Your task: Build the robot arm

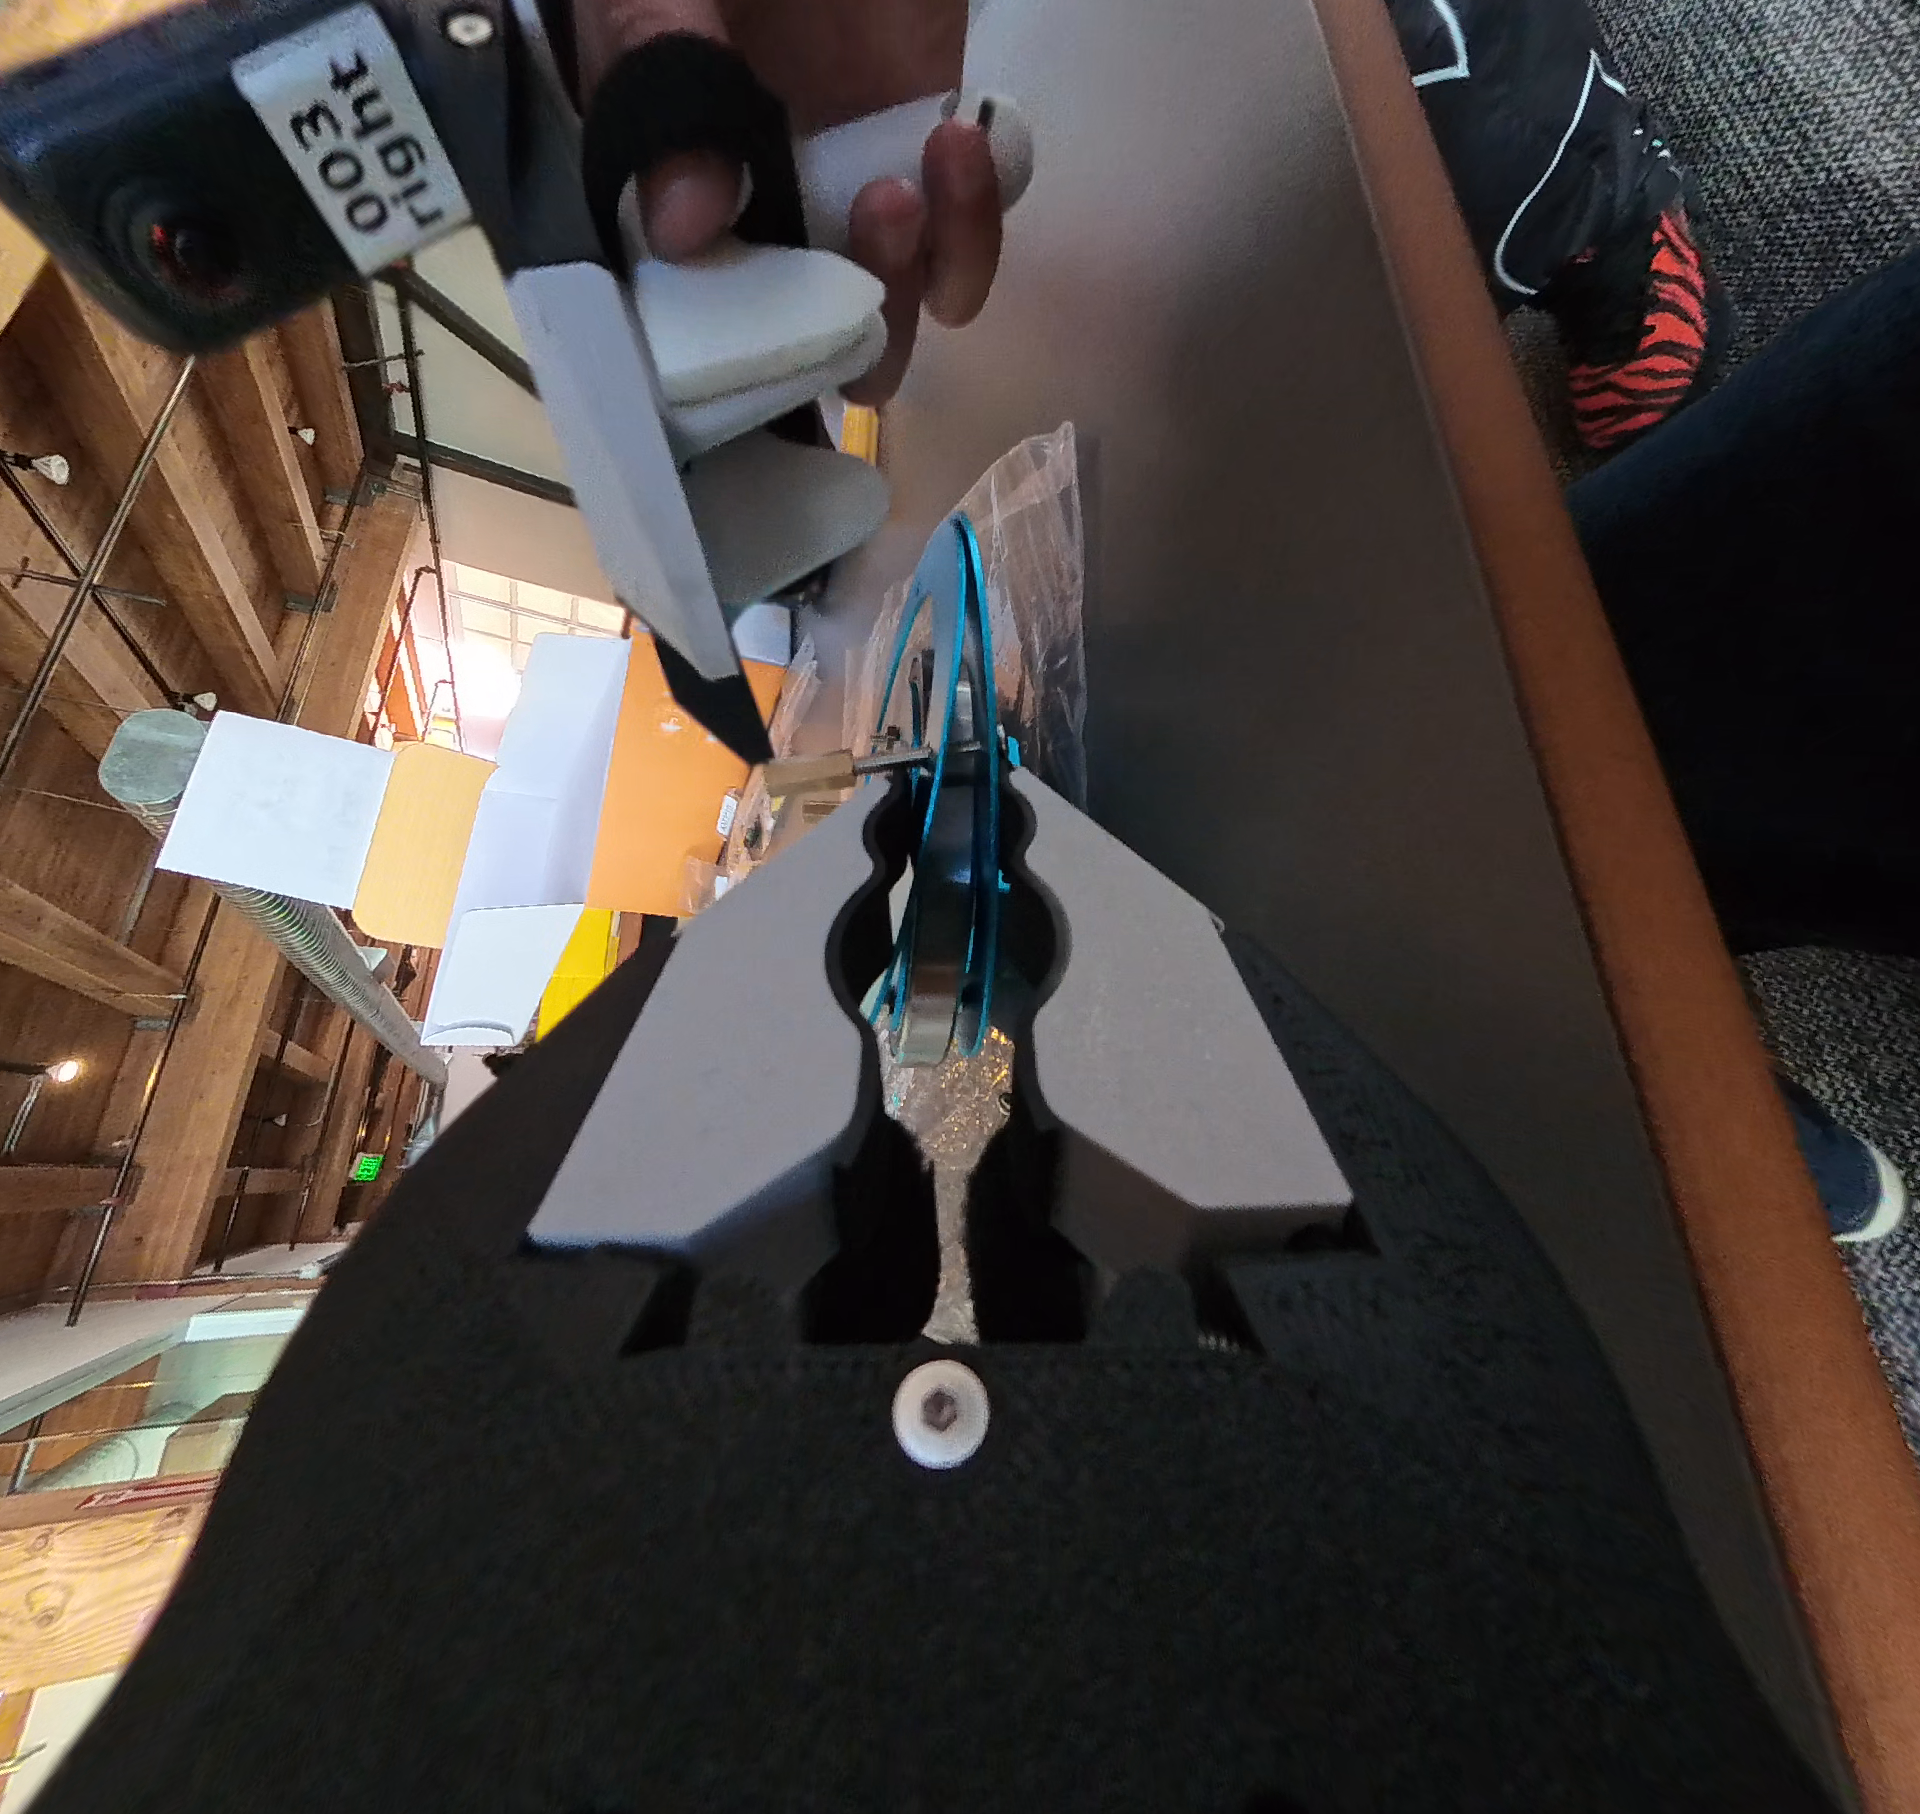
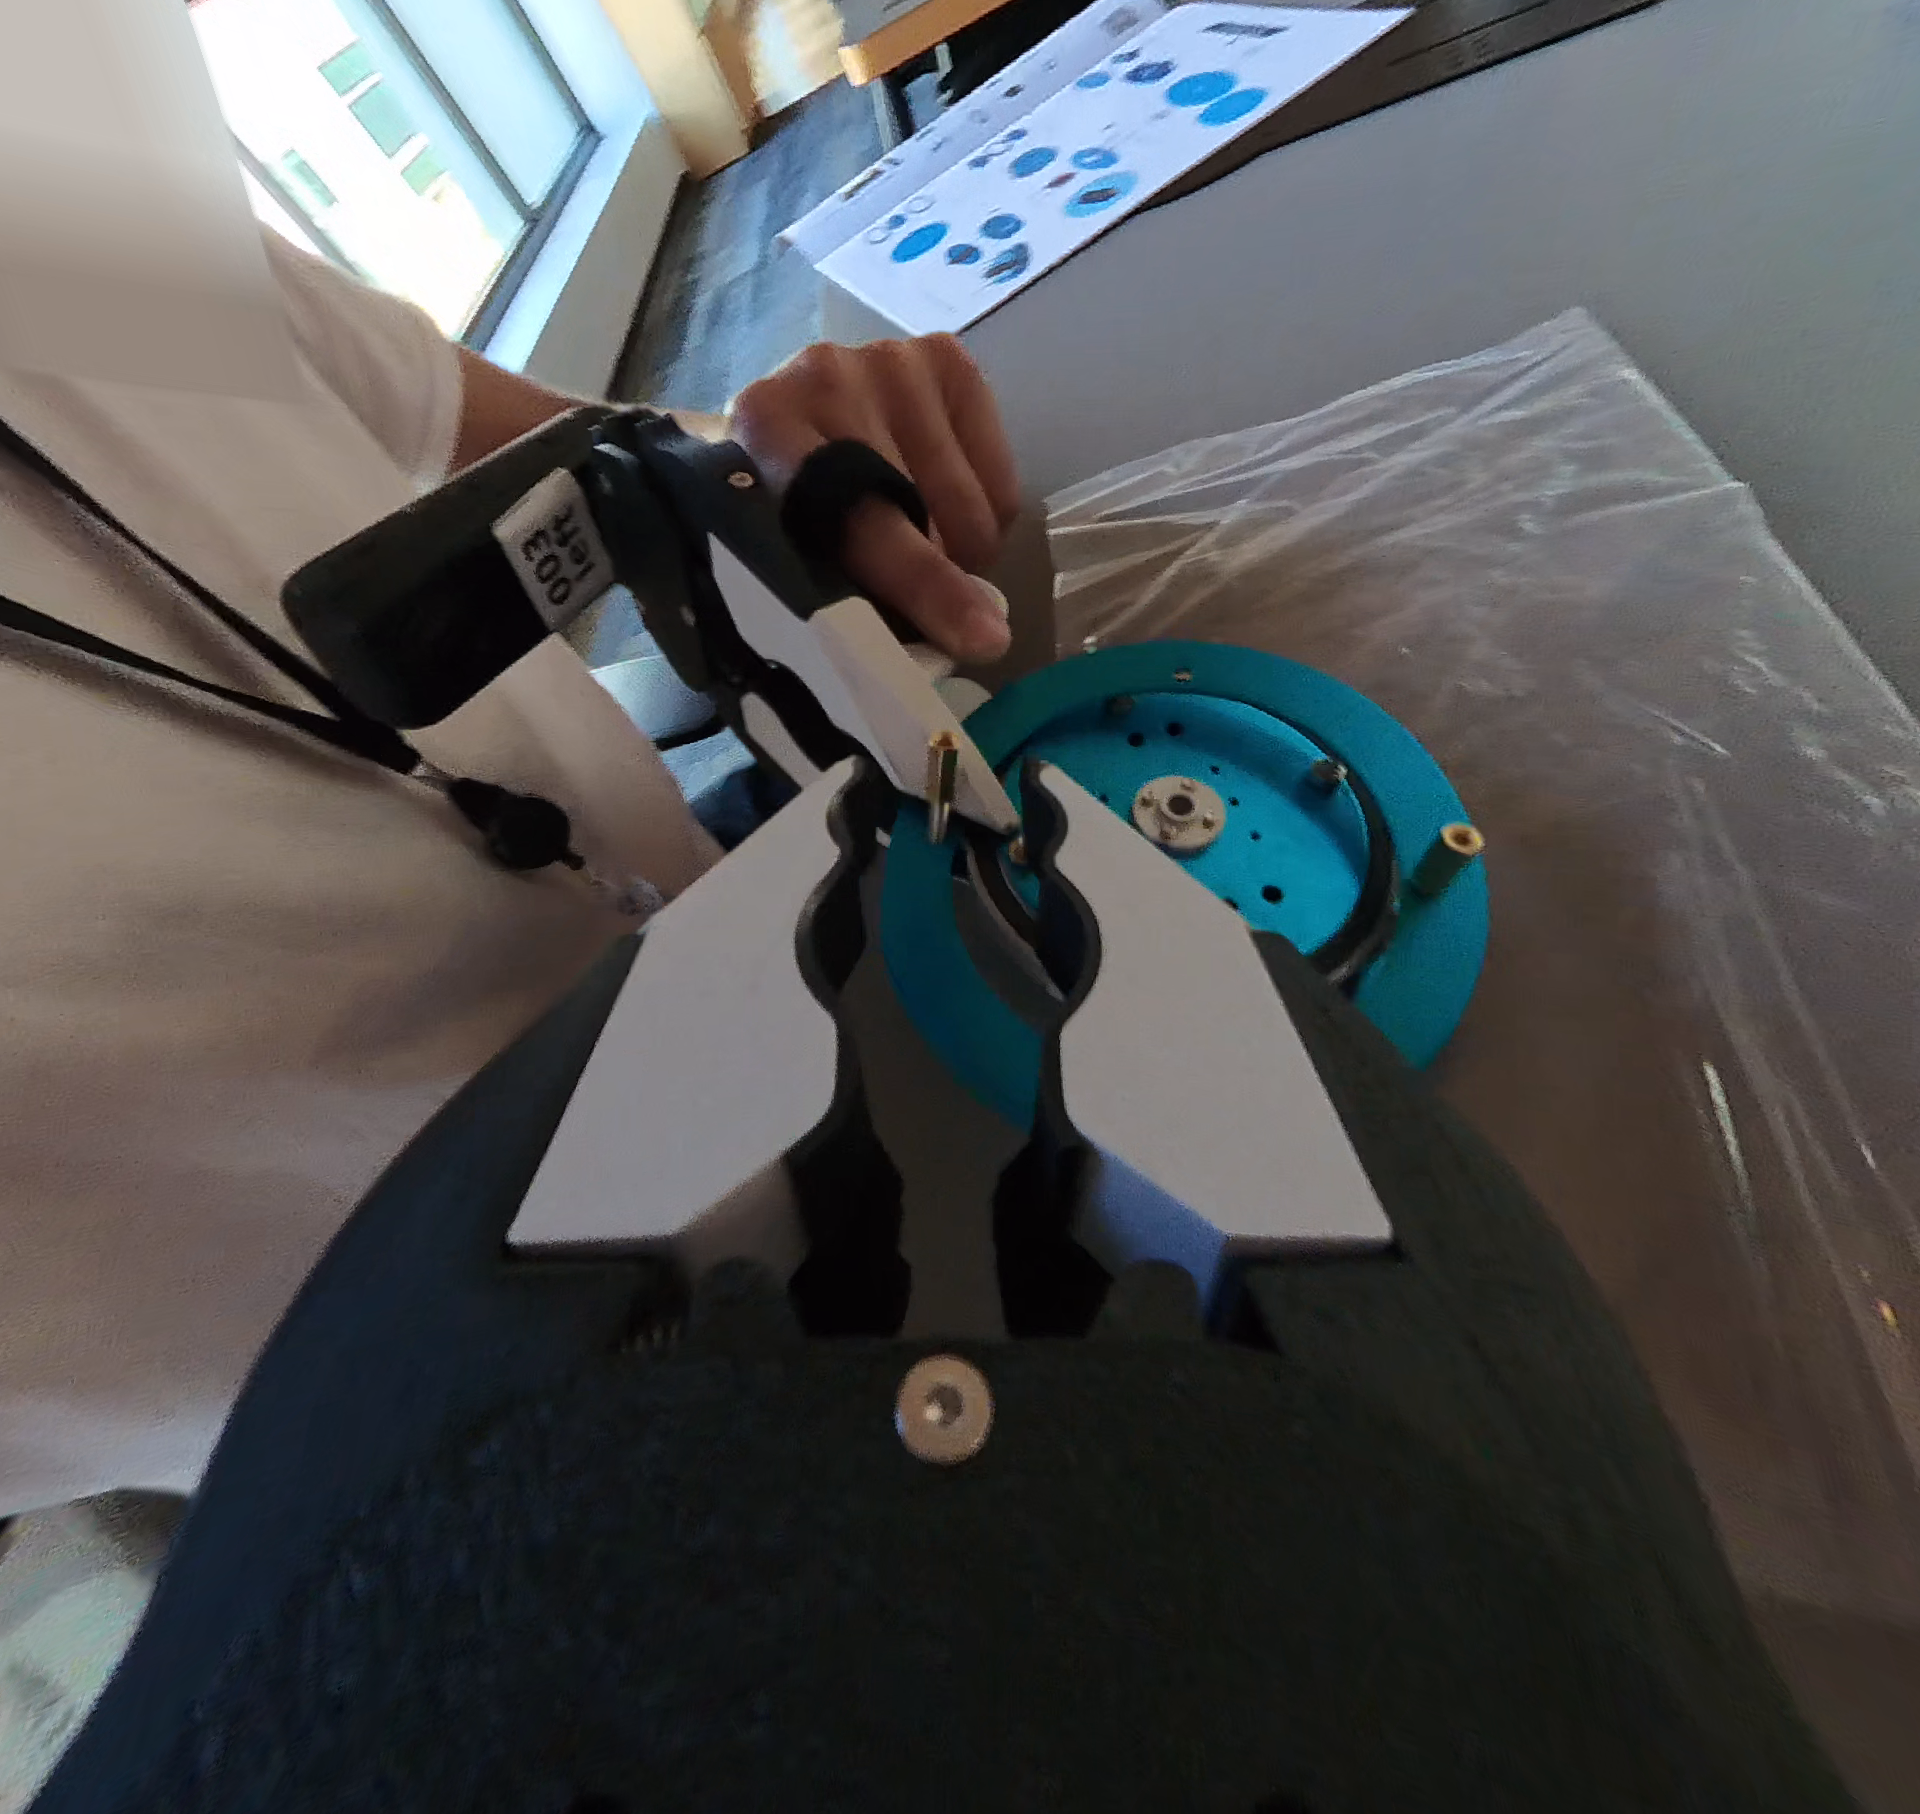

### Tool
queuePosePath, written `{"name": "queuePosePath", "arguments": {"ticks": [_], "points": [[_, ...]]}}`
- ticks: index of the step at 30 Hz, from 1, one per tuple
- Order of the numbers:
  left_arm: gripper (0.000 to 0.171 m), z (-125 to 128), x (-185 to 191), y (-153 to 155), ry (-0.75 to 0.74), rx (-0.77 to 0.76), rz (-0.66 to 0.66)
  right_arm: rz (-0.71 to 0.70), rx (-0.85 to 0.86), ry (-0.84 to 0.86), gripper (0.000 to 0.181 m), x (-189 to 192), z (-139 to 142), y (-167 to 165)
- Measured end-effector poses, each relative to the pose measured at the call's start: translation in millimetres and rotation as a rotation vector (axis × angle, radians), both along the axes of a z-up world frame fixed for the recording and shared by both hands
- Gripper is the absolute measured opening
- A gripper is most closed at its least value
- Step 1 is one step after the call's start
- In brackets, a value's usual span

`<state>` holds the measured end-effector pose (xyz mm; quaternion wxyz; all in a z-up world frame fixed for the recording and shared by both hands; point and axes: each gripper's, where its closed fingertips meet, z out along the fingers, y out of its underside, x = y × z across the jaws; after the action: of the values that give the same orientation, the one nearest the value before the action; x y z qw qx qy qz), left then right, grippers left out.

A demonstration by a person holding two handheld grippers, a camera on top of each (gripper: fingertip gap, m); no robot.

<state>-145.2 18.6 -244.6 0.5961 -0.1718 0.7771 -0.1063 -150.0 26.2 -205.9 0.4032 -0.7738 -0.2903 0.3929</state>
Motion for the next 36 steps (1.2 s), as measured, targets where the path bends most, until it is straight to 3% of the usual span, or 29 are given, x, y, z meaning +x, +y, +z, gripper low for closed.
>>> {"name": "queuePosePath", "arguments": {"ticks": [7, 10, 14, 17, 21, 27, 32, 36], "points": [[0.015, 0, 0, -3, 0.001, -0.002, -0.012, 0.180, -0.112, 0.033, 0.019, -16, -5, -4], [0.015, 0, 0, -4, 0.003, -0.002, -0.017, 0.189, -0.146, 0.042, 0.005, -15, -7, -2], [0.015, -1, 0, -5, 0.006, -0.001, -0.017, 0.214, -0.129, 0.016, 0.005, -14, -9, -2], [0.015, 0, 0, -2, 0.009, -0.006, -0.008, 0.147, -0.123, -0.014, 0.004, -14, -9, 0], [0.015, 0, 1, 0, 0.012, -0.003, 0.008, -0.078, -0.080, -0.053, 0.005, -13, -9, 5], [0.015, 0, 1, -1, 0.011, 0.012, 0.015, -0.576, 0.019, -0.118, 0.005, -8, -9, 6], [0.015, 0, 2, -2, 0.011, 0.012, 0.018, -0.990, 0.161, -0.311, 0.004, -4, -8, 5], [0.015, 0, 1, -2, 0.009, 0.007, 0.019, -1.203, 0.240, -0.404, 0.004, -4, -7, 6]]}}
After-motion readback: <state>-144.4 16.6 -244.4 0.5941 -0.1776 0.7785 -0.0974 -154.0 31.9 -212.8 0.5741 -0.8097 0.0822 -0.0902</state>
